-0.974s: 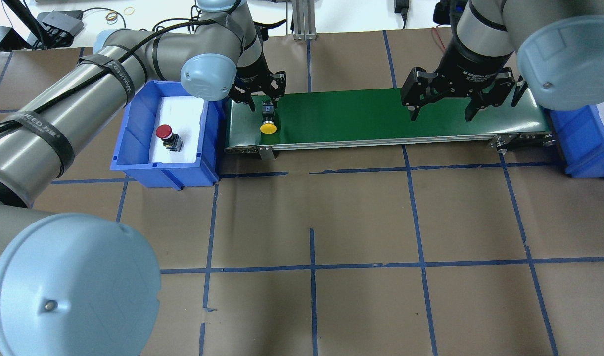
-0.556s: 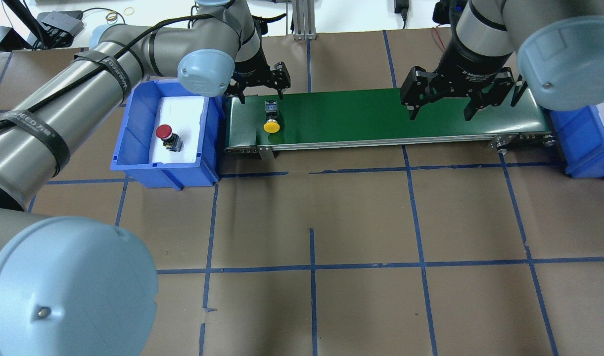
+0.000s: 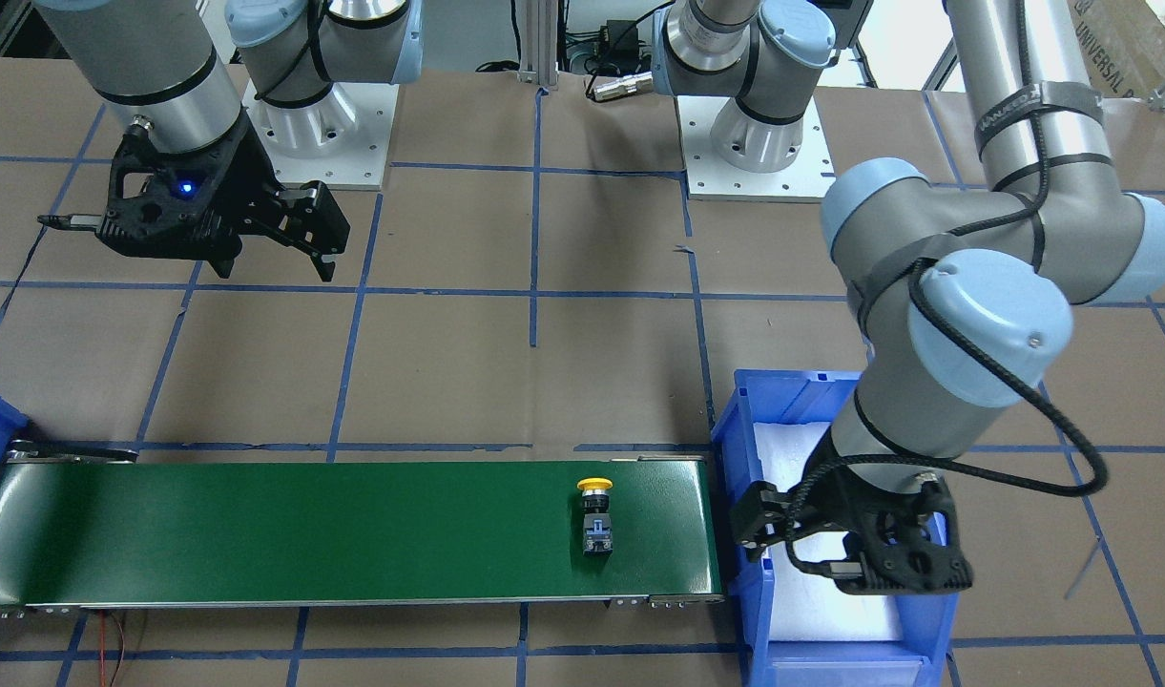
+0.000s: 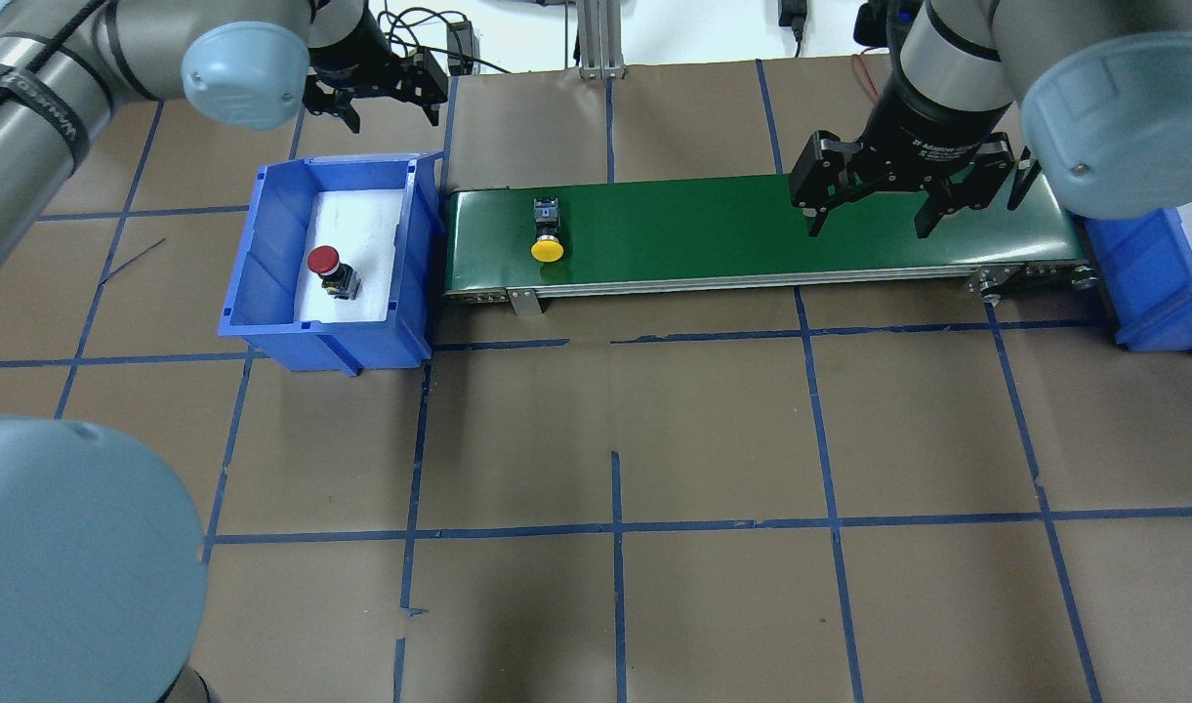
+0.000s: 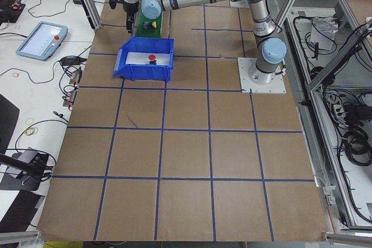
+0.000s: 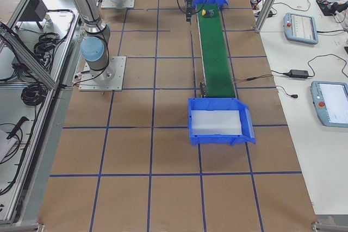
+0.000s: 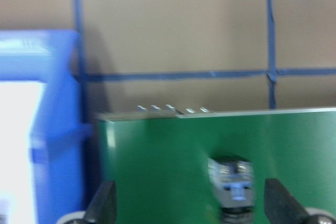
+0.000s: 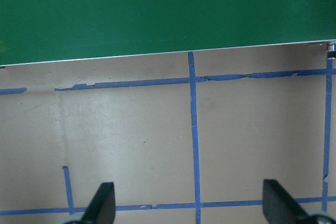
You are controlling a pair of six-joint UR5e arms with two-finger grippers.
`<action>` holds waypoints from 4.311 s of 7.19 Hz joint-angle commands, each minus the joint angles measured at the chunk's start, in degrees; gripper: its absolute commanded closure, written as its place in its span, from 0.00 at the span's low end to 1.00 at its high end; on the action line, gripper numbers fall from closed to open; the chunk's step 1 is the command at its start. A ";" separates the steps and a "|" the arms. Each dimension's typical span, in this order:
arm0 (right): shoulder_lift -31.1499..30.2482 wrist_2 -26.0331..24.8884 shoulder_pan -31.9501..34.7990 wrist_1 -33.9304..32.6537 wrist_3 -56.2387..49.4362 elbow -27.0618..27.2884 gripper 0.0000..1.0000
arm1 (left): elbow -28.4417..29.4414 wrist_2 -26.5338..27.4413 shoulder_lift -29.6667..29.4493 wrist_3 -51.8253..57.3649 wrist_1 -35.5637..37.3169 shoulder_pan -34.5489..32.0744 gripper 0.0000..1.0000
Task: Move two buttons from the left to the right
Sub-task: 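Move the left gripper back over the red-capped button in the bin, then grasp the red-capped button with the left gripper and lift it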
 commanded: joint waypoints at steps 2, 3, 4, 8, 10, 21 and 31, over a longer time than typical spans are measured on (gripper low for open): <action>0.00 0.02 0.00 -0.02 -0.09 0.06 0.00 | -9.28 0.47 3.43 5.51 0.67 4.65 0.00; 0.00 -0.07 0.00 -0.02 -0.09 0.06 0.00 | -11.57 0.56 3.53 5.42 3.19 4.74 0.00; 0.00 -0.07 0.00 -0.02 -0.09 0.06 0.00 | -12.99 0.56 3.70 5.51 4.26 4.92 0.00; 0.00 -0.07 0.00 -0.20 -0.35 0.06 0.00 | -19.15 1.17 5.20 5.42 7.60 5.89 0.00; 0.00 -0.07 0.00 -0.20 -0.35 0.06 0.00 | -19.77 1.35 5.63 8.04 7.61 6.41 0.00; 0.00 -0.33 0.00 -0.20 -0.44 0.06 0.00 | -21.18 0.82 5.64 8.23 7.52 8.26 0.01; 0.00 -0.24 0.00 -0.28 -0.44 0.06 0.00 | -17.33 1.26 7.38 7.97 4.65 7.74 0.99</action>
